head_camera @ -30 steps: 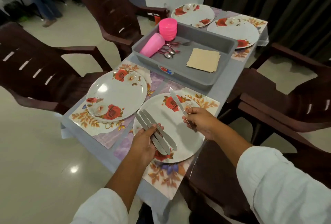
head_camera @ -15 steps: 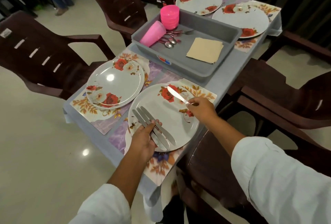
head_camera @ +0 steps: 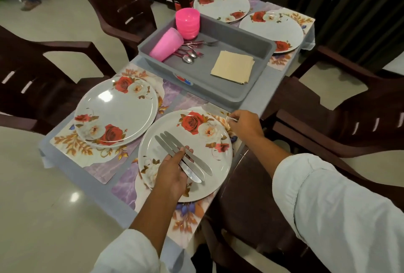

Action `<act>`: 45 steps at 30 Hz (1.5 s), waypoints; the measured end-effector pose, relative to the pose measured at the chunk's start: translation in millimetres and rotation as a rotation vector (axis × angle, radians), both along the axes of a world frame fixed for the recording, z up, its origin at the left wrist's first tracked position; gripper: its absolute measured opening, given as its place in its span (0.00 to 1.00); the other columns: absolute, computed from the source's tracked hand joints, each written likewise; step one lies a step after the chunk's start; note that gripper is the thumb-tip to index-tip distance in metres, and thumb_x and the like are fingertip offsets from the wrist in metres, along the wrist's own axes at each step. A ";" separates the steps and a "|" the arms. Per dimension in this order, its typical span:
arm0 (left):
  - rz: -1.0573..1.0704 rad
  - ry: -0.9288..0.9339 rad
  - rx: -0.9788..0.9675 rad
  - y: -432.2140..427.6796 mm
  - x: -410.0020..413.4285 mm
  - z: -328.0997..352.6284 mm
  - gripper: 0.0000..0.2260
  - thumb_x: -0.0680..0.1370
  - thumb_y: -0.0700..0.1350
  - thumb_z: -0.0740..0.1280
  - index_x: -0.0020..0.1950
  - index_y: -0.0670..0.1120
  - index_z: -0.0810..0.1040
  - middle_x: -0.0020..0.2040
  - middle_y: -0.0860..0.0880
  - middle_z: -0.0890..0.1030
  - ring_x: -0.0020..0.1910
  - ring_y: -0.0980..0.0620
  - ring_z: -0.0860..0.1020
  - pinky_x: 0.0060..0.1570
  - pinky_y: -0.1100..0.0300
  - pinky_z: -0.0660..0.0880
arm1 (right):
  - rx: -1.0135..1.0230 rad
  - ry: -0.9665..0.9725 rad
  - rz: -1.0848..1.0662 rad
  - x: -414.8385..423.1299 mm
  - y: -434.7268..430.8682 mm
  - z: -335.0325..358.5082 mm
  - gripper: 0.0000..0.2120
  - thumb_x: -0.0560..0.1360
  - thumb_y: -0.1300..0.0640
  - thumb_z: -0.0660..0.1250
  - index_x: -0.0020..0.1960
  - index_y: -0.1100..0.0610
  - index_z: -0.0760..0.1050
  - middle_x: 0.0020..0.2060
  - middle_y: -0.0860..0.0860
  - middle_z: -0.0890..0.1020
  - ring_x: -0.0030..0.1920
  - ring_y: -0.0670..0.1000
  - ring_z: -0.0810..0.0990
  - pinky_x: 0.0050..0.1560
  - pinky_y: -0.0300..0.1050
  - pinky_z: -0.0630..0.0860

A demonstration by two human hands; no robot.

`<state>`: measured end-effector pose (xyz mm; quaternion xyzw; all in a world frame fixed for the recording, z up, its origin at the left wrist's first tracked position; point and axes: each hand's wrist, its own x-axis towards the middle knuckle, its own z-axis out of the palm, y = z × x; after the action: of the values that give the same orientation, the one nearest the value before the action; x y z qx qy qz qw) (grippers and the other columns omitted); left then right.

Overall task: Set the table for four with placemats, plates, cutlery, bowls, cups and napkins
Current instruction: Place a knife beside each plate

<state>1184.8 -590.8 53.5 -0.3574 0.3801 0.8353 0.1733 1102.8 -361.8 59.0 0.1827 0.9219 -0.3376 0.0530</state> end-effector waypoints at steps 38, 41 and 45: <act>0.014 -0.066 -0.005 15.6 -26.4 -25.1 0.13 0.78 0.39 0.71 0.63 0.44 0.79 0.48 0.45 0.86 0.46 0.49 0.86 0.54 0.48 0.80 | 0.140 0.103 0.199 -47.7 -6.4 -64.4 0.10 0.80 0.55 0.68 0.57 0.59 0.82 0.49 0.56 0.84 0.48 0.53 0.82 0.48 0.45 0.81; 0.001 -0.064 -0.012 15.3 -25.9 -25.8 0.14 0.78 0.40 0.71 0.63 0.44 0.79 0.49 0.44 0.86 0.46 0.49 0.86 0.54 0.48 0.80 | 0.214 0.126 0.236 -48.8 -5.9 -64.8 0.11 0.81 0.54 0.68 0.58 0.60 0.82 0.52 0.57 0.84 0.51 0.54 0.82 0.48 0.43 0.78; 0.010 -0.075 -0.017 17.6 -26.5 -26.3 0.16 0.78 0.39 0.71 0.66 0.43 0.78 0.50 0.44 0.86 0.47 0.49 0.86 0.52 0.49 0.80 | 0.332 0.144 0.314 -51.7 -3.3 -68.0 0.12 0.83 0.54 0.64 0.59 0.60 0.82 0.54 0.57 0.82 0.52 0.55 0.81 0.49 0.42 0.75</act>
<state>1158.3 -573.2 27.2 -0.3920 0.3786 0.8188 0.1802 1051.1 -365.1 -9.0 0.0187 0.9832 -0.1812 0.0084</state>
